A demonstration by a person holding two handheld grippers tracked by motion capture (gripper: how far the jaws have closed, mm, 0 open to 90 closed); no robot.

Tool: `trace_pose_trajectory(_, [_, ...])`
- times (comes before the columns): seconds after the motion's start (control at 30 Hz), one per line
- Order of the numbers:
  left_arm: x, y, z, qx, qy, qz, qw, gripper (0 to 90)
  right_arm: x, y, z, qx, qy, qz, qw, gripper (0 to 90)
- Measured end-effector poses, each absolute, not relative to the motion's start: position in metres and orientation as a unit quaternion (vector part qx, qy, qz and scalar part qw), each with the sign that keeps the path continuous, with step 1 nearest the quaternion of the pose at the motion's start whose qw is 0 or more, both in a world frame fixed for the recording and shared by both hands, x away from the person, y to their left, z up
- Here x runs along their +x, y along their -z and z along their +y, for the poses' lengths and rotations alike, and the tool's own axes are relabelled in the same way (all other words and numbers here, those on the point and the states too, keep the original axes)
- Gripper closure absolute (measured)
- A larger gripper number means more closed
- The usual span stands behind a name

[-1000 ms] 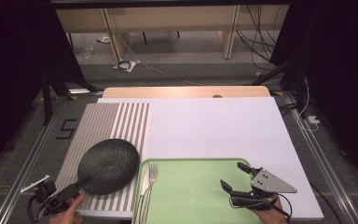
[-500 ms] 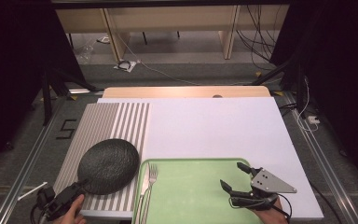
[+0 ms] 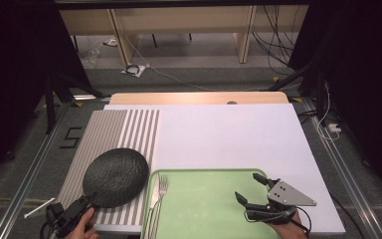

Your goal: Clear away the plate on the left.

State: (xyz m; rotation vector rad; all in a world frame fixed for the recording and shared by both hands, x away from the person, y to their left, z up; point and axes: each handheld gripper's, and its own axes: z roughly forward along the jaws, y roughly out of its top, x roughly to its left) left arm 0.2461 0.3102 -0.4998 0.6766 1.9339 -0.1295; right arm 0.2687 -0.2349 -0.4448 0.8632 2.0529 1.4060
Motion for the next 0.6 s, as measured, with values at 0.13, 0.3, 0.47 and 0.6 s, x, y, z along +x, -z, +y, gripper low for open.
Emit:
trace_pose_trajectory(0.13, [0.244,0.503,0.306,0.263,0.063,0.806,0.527,28.4,0.269,0.445,-0.236,0.319,-0.516,0.754,0.250,20.7])
trace_pose_trajectory(0.3, [0.245,0.510,0.299,0.237,0.090,0.805,0.536,33.5,0.269,0.445,-0.235,0.318,-0.517,0.754,0.251,20.7])
trace_pose_trajectory(0.47, [0.244,0.513,0.297,0.217,0.093,0.807,0.542,38.5,0.269,0.445,-0.235,0.318,-0.518,0.754,0.250,20.7])
trace_pose_trajectory(0.6, [0.245,0.517,0.297,0.204,0.099,0.807,0.546,42.4,0.269,0.445,-0.235,0.318,-0.517,0.755,0.249,20.7])
